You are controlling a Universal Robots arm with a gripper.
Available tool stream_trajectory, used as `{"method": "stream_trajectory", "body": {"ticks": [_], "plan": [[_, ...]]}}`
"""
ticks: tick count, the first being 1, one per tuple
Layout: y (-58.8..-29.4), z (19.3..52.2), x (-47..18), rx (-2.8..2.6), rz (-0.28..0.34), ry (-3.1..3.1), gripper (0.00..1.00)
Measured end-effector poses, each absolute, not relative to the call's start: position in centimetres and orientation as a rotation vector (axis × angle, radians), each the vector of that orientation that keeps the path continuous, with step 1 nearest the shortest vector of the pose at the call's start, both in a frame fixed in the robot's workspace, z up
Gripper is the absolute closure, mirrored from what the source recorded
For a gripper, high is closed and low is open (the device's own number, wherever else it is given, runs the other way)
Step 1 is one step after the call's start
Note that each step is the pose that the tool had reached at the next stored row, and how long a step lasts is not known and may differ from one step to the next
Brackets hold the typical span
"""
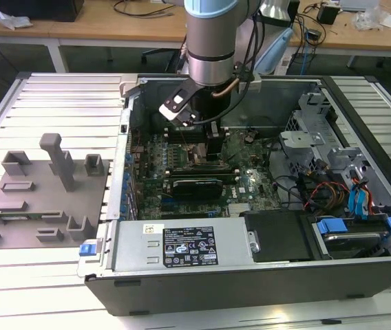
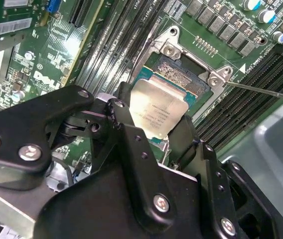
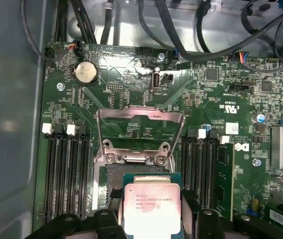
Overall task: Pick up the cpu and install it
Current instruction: 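Place the cpu into insertion slot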
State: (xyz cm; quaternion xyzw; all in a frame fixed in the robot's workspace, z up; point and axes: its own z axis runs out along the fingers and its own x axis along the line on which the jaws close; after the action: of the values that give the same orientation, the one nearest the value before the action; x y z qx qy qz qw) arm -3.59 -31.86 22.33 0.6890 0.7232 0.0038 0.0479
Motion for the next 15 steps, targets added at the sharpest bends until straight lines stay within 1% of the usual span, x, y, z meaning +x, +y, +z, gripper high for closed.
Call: {"method": "stream_trajectory", "body": {"ticks": [1, 4, 15], "plan": [[-31.6, 21.4, -3.6, 2.11, 0.015, 2.2, 0.45], [-31.3, 20.1, -3.7, 2.162, 0.038, 2.172, 0.45], [-31.2, 19.4, -3.8, 2.178, 0.049, 2.167, 0.45]]}}
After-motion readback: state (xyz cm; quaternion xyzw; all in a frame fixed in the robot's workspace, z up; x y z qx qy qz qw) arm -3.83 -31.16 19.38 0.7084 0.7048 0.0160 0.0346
